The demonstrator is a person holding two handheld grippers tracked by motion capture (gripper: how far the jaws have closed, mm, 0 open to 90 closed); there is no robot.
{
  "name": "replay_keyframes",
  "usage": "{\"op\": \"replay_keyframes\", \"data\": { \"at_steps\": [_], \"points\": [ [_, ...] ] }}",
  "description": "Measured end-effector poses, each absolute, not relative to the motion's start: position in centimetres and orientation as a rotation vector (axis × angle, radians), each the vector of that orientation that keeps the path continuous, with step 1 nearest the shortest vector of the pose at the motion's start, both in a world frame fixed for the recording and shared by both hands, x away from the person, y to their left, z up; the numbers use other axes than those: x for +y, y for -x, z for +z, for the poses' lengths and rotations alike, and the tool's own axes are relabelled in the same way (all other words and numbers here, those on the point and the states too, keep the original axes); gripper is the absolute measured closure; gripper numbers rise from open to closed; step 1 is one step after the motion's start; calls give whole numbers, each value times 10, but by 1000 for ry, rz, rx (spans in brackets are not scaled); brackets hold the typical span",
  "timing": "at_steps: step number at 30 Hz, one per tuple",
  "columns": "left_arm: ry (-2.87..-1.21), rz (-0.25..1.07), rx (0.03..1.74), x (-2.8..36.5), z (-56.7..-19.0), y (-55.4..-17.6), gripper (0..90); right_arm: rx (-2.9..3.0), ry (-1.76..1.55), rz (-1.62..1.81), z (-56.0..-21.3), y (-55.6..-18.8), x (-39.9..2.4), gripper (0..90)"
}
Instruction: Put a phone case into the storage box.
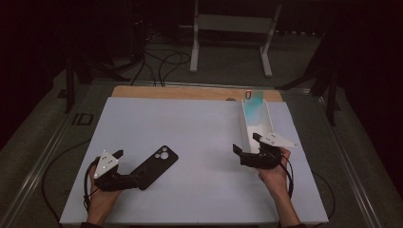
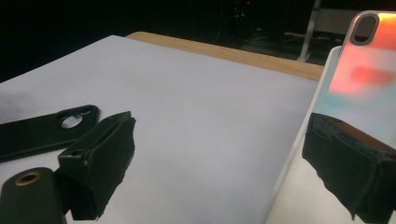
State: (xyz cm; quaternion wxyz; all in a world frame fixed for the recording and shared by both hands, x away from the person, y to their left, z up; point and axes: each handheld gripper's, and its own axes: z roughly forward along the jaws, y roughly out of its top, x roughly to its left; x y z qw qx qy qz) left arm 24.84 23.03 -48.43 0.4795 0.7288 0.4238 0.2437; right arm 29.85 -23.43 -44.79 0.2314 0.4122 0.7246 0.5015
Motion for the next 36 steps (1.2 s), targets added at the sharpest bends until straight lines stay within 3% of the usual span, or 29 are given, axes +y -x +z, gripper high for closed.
{"op": "replay_keyframes", "data": {
  "at_steps": [27,36],
  "points": [
    [-1879,541,1007,224,-480,-253,0,1906,-1154,1437,-461,-266,-266,91],
    [-2081,479,1005,206,-482,-265,0,1908,-1158,1439,-461,-265,-266,91]
  ]
}}
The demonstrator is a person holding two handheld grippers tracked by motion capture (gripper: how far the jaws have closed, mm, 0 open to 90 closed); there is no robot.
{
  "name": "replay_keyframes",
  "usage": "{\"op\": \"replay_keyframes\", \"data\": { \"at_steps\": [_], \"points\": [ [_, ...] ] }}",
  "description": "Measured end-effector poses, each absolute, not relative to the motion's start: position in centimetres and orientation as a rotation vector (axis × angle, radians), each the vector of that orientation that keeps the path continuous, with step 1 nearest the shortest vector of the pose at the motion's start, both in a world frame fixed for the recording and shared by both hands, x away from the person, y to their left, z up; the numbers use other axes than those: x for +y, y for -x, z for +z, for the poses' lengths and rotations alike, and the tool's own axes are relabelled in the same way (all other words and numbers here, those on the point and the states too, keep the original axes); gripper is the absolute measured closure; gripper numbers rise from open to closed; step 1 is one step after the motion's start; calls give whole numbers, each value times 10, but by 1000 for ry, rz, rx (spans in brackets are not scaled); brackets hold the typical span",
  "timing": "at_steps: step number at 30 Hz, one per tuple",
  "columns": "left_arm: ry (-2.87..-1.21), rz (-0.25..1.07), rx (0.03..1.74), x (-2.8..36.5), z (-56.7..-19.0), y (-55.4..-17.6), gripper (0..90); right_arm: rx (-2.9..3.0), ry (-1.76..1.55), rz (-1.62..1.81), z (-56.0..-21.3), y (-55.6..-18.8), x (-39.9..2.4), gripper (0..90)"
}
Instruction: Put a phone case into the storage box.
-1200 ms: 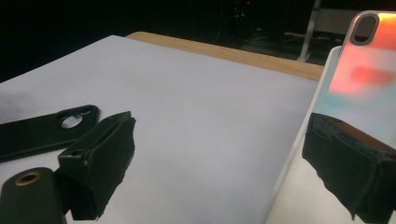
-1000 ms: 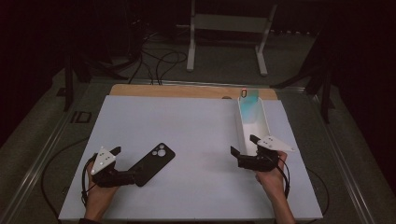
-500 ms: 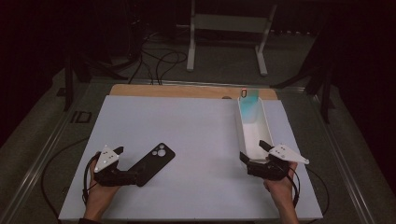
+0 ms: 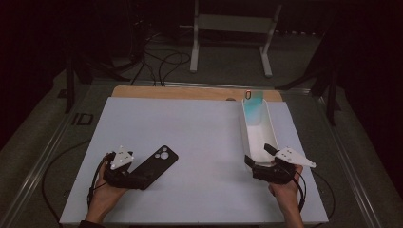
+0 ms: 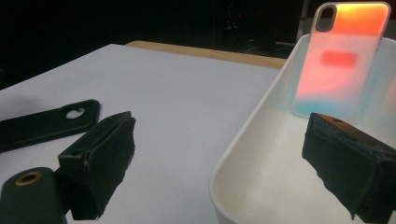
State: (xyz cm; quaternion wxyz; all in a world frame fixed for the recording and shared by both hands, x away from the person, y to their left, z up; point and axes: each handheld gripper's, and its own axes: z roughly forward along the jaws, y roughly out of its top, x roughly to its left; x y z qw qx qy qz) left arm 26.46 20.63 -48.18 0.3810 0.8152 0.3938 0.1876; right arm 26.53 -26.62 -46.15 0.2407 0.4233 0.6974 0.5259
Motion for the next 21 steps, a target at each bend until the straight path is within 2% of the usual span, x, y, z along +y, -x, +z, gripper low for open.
{"op": "replay_keyframes", "data": {
  "at_steps": [13,21],
  "points": [
    [-2319,344,1049,190,-503,-285,1,1907,-1171,1443,-462,-266,-268,92],
    [-2371,302,1074,184,-510,-291,7,1905,-1172,1445,-463,-267,-269,92]
  ]
}}
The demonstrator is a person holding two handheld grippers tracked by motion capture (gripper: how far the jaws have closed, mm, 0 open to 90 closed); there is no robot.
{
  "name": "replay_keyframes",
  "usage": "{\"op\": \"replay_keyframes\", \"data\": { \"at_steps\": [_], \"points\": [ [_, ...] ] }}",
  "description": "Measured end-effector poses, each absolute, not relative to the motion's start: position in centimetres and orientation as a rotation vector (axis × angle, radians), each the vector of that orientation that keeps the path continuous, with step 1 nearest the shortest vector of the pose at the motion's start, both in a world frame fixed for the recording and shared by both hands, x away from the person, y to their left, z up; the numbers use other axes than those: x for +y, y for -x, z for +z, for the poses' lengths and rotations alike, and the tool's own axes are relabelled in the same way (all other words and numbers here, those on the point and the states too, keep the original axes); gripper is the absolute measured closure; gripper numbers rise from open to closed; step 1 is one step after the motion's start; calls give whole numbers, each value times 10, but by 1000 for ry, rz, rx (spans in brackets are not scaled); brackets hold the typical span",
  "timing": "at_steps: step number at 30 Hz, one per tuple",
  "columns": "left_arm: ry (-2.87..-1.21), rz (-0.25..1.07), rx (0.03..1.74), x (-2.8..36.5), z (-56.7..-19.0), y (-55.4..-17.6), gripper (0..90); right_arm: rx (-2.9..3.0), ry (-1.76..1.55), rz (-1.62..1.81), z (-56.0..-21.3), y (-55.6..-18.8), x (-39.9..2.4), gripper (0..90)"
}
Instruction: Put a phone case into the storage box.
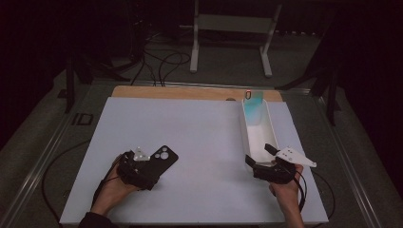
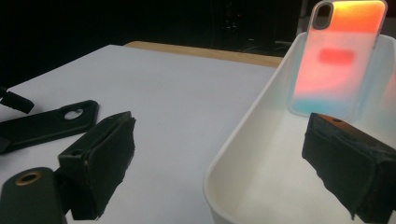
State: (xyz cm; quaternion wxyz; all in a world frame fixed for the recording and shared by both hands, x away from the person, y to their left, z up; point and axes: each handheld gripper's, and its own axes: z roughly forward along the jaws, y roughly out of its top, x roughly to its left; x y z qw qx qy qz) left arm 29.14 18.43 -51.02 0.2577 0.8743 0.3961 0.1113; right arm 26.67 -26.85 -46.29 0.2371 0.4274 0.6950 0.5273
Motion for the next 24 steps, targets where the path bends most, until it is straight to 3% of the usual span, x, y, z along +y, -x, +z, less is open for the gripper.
{"op": "replay_keyframes", "data": {
  "at_steps": [24],
  "points": [
    [-2354,310,1096,187,-519,-292,66,1909,-1163,1447,-463,-266,-266,92]
  ]
}}
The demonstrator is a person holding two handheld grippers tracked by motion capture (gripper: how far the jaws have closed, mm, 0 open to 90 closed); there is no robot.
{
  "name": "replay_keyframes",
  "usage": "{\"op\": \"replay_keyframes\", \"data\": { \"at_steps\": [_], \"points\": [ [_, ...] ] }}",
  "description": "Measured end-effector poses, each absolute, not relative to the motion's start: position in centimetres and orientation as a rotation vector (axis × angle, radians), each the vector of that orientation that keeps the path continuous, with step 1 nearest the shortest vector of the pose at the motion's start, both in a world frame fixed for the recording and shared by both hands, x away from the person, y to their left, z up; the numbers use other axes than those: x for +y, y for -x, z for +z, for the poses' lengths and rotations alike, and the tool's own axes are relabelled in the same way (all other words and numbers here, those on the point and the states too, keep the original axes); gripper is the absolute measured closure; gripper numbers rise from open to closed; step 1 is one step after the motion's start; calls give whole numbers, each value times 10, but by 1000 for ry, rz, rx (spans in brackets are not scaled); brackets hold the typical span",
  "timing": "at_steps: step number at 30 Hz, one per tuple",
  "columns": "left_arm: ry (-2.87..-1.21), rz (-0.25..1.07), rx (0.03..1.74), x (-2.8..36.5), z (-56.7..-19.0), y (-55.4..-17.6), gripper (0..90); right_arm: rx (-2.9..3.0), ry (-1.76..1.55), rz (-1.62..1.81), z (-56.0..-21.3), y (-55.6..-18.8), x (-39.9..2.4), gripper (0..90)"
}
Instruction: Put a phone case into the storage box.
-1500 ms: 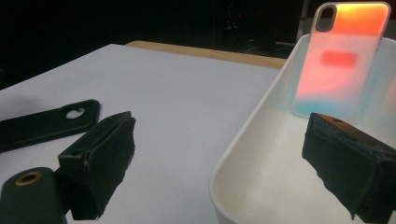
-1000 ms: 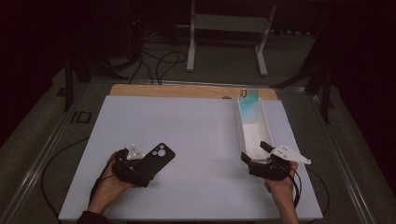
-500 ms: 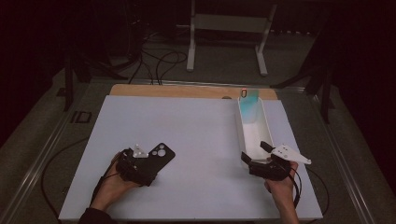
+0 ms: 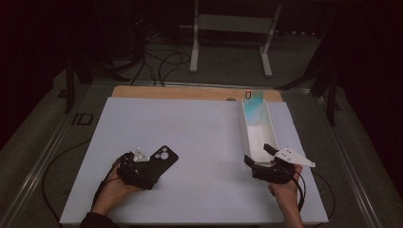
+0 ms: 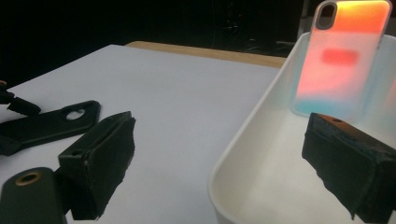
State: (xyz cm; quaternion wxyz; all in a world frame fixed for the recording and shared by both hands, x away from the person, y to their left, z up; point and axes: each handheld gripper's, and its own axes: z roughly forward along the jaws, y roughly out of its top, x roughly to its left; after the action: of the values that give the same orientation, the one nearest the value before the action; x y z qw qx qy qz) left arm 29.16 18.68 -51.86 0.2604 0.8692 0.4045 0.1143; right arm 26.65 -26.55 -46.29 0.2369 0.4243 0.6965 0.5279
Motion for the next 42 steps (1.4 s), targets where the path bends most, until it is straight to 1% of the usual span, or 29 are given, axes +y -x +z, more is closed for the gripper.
{"op": "replay_keyframes", "data": {
  "at_steps": [1,3,4,5,15,22,27,42],
  "points": [
    [-2353,310,1095,187,-518,-291,66,1911,-1160,1445,-463,-266,-265,92],
    [-2353,310,1089,187,-517,-290,110,1912,-1155,1447,-462,-266,-264,92],
    [-2353,312,1085,187,-517,-289,110,1912,-1155,1448,-462,-266,-264,92],
    [-2353,311,1084,187,-517,-289,128,1913,-1153,1451,-462,-266,-264,92],
    [-2343,310,1101,188,-515,-290,163,1917,-1152,1489,-458,-265,-262,92],
    [-2312,293,1116,190,-513,-291,170,1917,-1149,1497,-456,-265,-261,92],
    [-2271,306,1117,192,-508,-290,169,1924,-1149,1505,-455,-266,-259,92],
    [-2155,376,1037,186,-472,-283,164,2058,-1146,1519,-443,-283,-241,90]
  ]
}}
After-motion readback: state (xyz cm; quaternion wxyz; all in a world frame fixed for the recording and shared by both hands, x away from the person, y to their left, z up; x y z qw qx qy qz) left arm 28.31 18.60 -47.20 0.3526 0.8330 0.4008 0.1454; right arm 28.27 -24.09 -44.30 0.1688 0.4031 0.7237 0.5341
